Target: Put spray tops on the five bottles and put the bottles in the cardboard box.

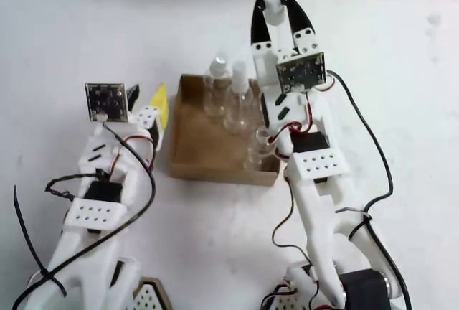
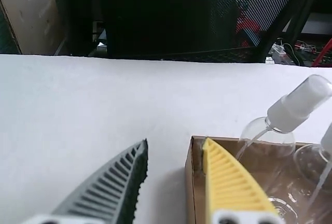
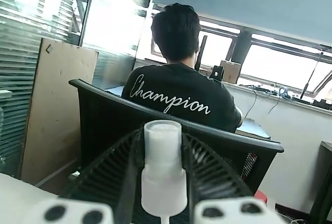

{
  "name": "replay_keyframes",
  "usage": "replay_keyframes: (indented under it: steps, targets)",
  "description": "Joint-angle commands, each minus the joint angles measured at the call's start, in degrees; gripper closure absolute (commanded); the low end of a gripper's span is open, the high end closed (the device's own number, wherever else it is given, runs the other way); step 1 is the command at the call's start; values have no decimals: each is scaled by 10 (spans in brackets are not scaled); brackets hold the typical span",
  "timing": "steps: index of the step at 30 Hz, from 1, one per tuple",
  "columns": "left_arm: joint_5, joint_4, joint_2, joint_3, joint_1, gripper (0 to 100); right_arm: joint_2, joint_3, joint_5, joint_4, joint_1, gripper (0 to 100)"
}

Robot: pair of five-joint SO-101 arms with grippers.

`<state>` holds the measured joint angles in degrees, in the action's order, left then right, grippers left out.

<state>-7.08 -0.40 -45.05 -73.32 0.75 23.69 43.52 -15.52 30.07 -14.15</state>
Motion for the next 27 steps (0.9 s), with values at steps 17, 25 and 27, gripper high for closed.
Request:
replay_keyframes:
  steps: [17, 25, 27]
  targets:
    - [7, -15, -17, 3, -6, 839, -35, -29, -5, 15, -3, 983]
    - [7, -15, -15, 4, -6, 839, -41, -11, -5, 25, -4, 983]
    - [7, -15, -15, 4, -6, 839, -40, 4, -5, 25, -12, 983]
